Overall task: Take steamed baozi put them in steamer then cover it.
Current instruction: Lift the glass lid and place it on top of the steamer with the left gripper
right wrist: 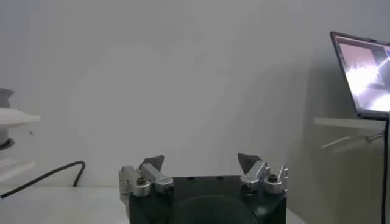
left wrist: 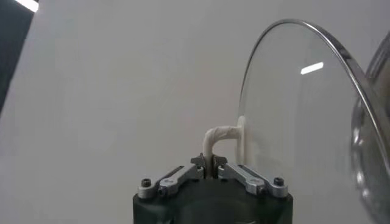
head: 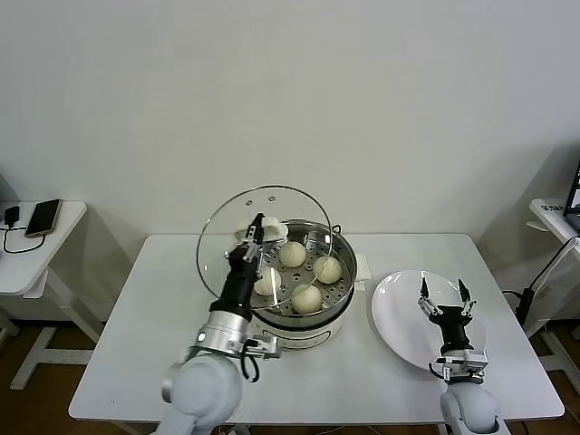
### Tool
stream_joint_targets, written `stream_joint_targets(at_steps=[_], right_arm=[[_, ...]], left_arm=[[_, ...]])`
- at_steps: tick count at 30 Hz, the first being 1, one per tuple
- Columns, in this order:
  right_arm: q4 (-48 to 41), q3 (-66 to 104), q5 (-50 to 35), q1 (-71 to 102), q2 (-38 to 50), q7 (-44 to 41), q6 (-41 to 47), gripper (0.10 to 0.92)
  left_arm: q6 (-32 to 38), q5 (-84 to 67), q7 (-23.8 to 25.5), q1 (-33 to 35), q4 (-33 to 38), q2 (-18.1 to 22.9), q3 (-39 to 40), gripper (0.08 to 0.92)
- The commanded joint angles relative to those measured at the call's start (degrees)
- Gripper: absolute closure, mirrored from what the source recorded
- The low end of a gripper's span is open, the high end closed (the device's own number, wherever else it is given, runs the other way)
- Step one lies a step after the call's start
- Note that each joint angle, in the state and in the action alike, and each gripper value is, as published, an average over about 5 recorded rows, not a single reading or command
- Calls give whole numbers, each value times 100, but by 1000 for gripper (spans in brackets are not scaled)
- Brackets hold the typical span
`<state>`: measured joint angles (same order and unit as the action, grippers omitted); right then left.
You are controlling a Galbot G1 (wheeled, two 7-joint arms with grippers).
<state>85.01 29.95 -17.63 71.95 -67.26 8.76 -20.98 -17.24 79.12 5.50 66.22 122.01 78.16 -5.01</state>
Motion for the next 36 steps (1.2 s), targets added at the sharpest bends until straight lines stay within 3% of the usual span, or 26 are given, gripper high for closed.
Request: stream_joint_targets(at_steps=[1,19,36], right_arm=[[-43,-18,89,-38,-116,4,16,203],[-74,154,198,57,-189,16,-25,203],[-167,176,225,24,-229,14,-44,203]], left_arm=[[-389,598,450,-280,-610,347,632,816],[-557,985,536,-769,-1842,831,824,816],[-480,1122,416,-922,-2315,949,780,816]])
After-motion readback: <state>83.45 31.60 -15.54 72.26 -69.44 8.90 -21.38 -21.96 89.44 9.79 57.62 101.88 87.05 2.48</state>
